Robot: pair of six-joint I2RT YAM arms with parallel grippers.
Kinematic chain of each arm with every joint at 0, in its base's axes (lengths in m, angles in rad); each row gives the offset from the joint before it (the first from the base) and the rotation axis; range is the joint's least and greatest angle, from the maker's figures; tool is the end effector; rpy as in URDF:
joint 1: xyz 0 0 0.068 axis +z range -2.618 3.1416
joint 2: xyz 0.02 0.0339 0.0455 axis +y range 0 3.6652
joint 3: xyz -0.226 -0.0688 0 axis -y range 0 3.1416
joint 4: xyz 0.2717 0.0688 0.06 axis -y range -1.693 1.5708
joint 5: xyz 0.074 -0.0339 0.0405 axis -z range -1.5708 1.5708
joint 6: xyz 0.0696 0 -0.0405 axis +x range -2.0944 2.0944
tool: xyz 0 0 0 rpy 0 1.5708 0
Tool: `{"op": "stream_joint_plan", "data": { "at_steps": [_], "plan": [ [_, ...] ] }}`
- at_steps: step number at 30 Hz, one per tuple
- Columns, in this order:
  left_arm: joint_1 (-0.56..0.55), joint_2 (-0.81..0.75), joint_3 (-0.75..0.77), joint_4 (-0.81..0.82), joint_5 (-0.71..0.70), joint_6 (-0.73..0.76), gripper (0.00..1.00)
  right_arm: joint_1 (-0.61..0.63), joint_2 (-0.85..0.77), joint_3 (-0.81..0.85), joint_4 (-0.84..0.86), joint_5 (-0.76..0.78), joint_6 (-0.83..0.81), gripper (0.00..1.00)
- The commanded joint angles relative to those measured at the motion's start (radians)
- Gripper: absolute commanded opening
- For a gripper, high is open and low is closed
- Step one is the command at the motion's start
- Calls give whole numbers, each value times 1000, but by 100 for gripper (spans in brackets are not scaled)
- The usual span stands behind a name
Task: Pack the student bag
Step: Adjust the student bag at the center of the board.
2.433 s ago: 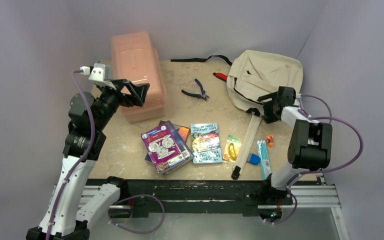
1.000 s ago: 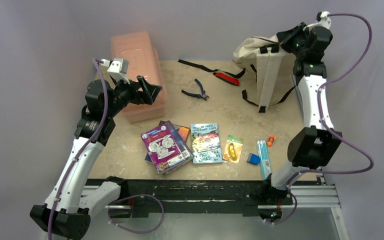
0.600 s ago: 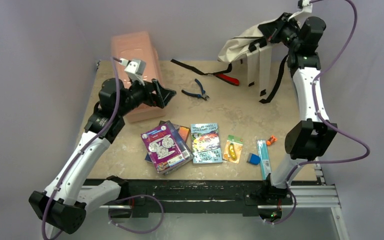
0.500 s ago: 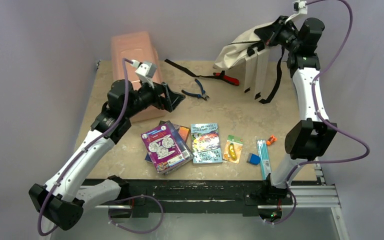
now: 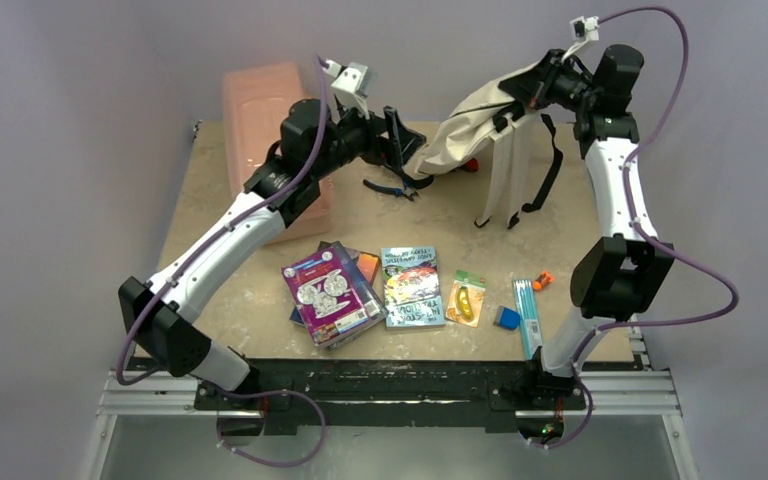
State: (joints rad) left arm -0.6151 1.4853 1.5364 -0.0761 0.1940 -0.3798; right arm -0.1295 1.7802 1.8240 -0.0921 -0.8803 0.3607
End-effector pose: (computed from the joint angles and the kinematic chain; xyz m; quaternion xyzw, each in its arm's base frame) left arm 0.3281 -0.2483 0.4089 0.1508 0.6997 -0.3925 0.5776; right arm 0.4571 -0.0054 0.4007 -0.1262 0.7067 0.3784 0.5843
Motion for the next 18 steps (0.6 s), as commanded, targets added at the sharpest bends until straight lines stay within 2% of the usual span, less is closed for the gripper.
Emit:
{"op": "stream_joint_plan", "data": {
  "at_steps": [1, 10, 18],
  "plan": [
    [-37, 55, 96, 13, -2, -3, 88, -4, -43, 74, 25, -19, 20, 0],
    [-74, 212, 272, -61, -7, -19, 89, -3, -21, 199, -194, -197, -94, 0],
    [-128, 317, 393, -79, -14, -7, 88, -4, -85, 162, -190, -237, -121, 0]
  ]
}}
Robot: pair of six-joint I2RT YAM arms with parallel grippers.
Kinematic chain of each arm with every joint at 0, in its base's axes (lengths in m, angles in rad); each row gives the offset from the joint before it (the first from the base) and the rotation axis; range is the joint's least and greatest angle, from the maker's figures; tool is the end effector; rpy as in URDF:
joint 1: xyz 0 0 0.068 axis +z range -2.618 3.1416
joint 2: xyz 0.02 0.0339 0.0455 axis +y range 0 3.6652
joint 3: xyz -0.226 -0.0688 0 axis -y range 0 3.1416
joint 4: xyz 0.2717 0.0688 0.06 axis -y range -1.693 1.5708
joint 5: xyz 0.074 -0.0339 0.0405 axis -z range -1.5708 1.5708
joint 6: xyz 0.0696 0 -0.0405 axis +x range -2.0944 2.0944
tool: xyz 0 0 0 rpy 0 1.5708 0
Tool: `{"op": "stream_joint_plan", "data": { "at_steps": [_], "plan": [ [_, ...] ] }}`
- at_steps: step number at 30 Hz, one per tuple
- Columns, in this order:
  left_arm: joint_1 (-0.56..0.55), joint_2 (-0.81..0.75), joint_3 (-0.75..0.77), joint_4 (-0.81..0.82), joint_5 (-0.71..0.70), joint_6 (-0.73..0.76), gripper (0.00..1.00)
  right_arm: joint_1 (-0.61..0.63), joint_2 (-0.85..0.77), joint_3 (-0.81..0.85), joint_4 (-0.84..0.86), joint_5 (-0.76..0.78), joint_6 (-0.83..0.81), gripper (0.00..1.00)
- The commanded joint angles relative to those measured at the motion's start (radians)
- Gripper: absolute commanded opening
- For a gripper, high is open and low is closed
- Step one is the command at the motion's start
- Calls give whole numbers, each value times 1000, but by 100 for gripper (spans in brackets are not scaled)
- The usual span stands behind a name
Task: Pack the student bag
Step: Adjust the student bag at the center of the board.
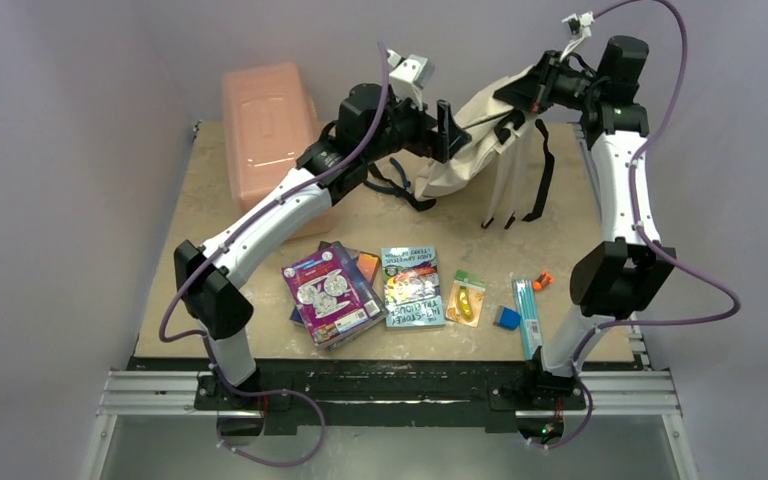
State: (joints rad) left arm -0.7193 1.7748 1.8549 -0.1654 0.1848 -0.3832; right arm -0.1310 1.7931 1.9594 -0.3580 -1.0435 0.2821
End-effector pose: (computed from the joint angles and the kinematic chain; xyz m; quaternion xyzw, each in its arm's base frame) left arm 0.3479 -0.3217 0.4042 0.1842 0.7127 -0.4106 0.5381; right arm 0.4390 0.0028 0.4173 -0.1732 0.7197 0.4251 0.5209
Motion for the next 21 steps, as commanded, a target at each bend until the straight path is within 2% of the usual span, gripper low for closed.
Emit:
{"op": "stream_joint_plan", "data": {
  "at_steps": [1, 6, 10, 15, 17, 19, 20, 21],
  "plan": [
    [-29, 39, 90, 5, -1, -6, 85, -2, -103, 19, 80, -74, -43, 0],
    [-68, 74, 126, -20, -12, -8, 72, 1, -106, 21, 23, -61, -67, 0],
    [-84, 93, 132, 3, -34, -25, 52, 8, -119, 30, -60, -21, -126, 0],
    [-95, 140, 188, 3, -34, -80, 12, 19, -165, -18, -57, 53, -106, 2],
    [-109, 148, 200, 14, -52, -87, 3, 33, -180, -33, -48, 98, -69, 7],
    [-128, 150, 209, 20, -81, -72, 0, 53, -193, -46, -50, 139, -53, 6],
    [-136, 146, 209, 20, -92, -62, 0, 60, -197, -47, -59, 156, -57, 0],
    [-143, 139, 206, 17, -100, -50, 0, 63, -202, -48, -68, 170, -58, 0]
  ]
}}
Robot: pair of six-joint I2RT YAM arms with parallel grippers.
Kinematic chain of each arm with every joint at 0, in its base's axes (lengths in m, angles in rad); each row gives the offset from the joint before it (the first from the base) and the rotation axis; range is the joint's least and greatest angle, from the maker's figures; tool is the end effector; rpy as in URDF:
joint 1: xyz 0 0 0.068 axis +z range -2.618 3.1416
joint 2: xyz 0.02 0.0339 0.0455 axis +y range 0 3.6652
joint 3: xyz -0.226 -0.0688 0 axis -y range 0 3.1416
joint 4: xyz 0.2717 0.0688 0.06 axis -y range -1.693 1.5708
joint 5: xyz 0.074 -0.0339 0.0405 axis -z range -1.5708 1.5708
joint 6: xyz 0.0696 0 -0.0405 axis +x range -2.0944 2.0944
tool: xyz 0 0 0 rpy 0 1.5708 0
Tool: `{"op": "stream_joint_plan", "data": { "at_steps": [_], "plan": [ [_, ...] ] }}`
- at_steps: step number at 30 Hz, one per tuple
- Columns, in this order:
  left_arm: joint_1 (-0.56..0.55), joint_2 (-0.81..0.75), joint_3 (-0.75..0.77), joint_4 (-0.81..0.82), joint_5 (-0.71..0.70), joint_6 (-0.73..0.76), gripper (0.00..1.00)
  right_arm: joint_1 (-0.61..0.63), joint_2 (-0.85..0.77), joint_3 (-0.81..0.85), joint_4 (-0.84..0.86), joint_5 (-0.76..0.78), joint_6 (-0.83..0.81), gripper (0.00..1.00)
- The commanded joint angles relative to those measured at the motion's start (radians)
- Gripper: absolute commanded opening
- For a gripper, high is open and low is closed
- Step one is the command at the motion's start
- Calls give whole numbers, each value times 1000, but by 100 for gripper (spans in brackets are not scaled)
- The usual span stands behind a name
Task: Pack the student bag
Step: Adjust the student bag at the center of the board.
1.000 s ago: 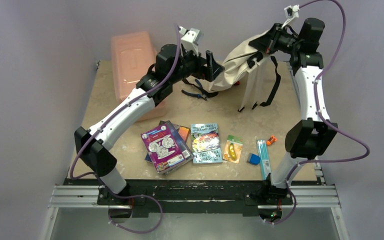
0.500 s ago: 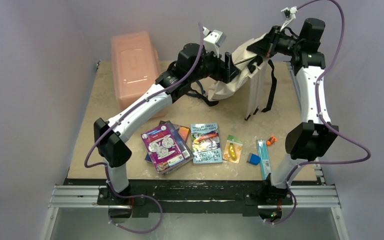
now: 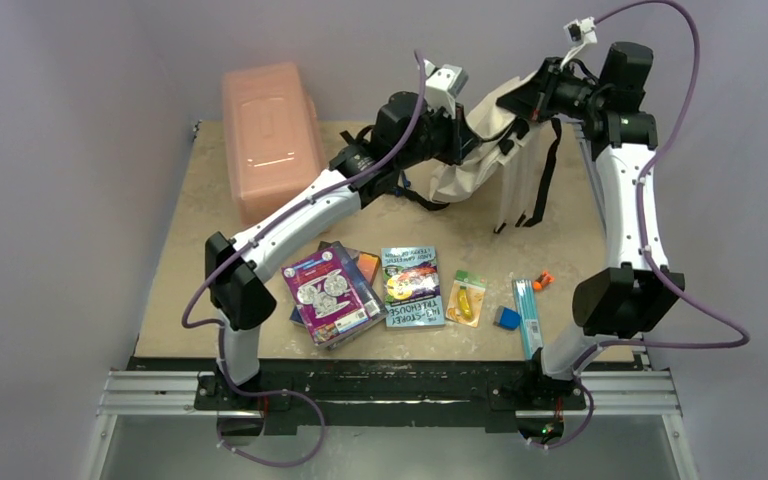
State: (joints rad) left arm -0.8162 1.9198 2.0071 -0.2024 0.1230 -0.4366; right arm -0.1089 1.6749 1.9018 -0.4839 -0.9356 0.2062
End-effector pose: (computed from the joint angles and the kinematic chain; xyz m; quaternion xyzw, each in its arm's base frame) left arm 0.3396 -0.3737 0.3929 0.1807 0.7241 -0.4264 0.5110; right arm 0.4099 0.0115 0.4286 -0.1611 0.7413 0.3832 0.5270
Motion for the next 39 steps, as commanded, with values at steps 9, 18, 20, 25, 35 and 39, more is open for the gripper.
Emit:
{"op": "stream_joint_plan", "data": {
  "at_steps": [9, 18, 20, 25, 35, 39],
  "plan": [
    [-50, -143, 2, -81, -93, 174, 59, 43, -87, 29, -49, 68, -69, 0],
    [-49, -100, 27, -88, -149, 222, 83, 52, -125, 3, -93, 77, -130, 0],
    [-49, -60, 63, -106, -102, 211, 87, 59, -127, 6, -96, 84, -132, 0],
    [-51, -7, 98, -108, -61, 158, 89, 73, -126, 7, -96, 90, -129, 0],
    [-51, 19, 101, -92, -117, 91, 9, 101, -163, -63, -43, 256, 1, 9],
    [-49, 11, 98, -56, -211, -24, 0, 115, -170, -72, -133, 540, 80, 40]
  ]
}}
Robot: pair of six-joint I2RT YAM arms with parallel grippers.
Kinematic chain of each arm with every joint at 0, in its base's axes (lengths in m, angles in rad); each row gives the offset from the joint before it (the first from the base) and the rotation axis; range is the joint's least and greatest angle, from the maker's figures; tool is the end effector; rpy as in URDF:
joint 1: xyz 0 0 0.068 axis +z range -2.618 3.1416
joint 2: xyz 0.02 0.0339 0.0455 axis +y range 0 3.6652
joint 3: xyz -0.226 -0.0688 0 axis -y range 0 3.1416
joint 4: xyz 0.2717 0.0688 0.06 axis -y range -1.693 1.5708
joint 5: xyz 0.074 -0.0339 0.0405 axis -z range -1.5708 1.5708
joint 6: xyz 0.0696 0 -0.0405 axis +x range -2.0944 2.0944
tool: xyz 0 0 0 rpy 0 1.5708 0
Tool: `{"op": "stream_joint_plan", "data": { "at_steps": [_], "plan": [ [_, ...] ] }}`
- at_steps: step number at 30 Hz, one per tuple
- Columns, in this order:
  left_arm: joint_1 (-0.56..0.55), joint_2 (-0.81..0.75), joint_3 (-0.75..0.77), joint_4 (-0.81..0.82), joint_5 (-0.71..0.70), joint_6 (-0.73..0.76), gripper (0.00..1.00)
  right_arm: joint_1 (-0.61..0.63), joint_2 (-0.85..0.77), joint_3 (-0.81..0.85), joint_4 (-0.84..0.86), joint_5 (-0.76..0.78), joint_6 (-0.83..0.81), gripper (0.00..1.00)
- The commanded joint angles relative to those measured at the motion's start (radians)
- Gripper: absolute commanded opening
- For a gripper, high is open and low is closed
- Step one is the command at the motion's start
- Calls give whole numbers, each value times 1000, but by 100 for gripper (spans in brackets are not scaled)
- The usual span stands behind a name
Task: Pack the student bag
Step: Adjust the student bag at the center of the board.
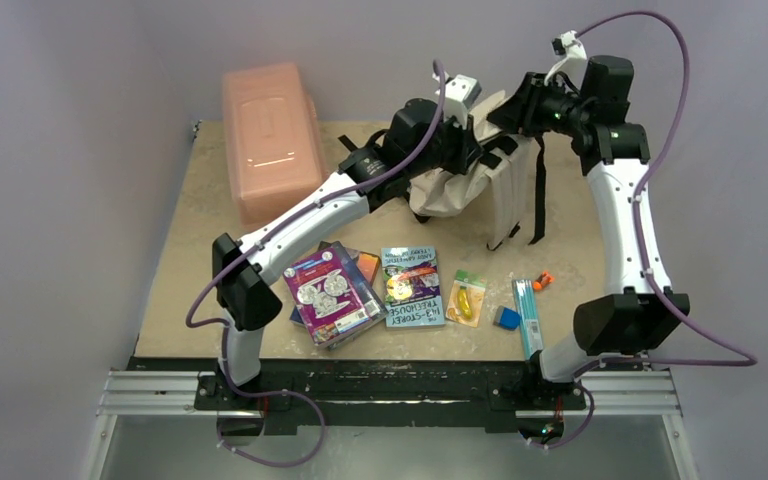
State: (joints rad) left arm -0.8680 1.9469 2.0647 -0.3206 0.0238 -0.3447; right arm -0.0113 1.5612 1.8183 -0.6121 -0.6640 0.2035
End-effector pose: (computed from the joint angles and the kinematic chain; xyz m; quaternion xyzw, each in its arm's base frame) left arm 0.3261 -0.3875 0.3863 0.2077 0.7467 -0.3677 0.5140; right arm 0.3866 0.0385 0.4218 -0.1019 0.7915 0.3181 0.5118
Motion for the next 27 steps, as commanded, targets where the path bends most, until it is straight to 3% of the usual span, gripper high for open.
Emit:
{"op": "stream_joint_plan", "data": {
  "at_steps": [1, 4, 7, 10, 16, 22, 23, 27],
  "plan": [
    [2, -22, 38, 75, -135, -152, 0, 43, -51, 30, -48, 363, 62, 47],
    [2, -42, 29, 111, -197, -284, 0, 76, -64, 50, -135, 611, 28, 62],
    [3, -57, 37, 116, -264, -396, 0, 81, -129, 6, -133, 726, 25, 72],
    [8, -64, 63, 118, -307, -468, 0, 82, -234, -89, -62, 748, 39, 79],
    [15, -60, 103, 127, -373, -544, 0, 88, -455, -325, 56, 617, 108, 91],
    [17, -54, 100, 171, -357, -575, 0, 115, -616, -591, 214, 280, 141, 92],
    [16, -53, 100, 172, -352, -585, 0, 134, -627, -619, 236, 247, 146, 96],
    [16, -41, 112, 169, -327, -610, 0, 234, -668, -738, 334, 304, 109, 99]
  ]
}}
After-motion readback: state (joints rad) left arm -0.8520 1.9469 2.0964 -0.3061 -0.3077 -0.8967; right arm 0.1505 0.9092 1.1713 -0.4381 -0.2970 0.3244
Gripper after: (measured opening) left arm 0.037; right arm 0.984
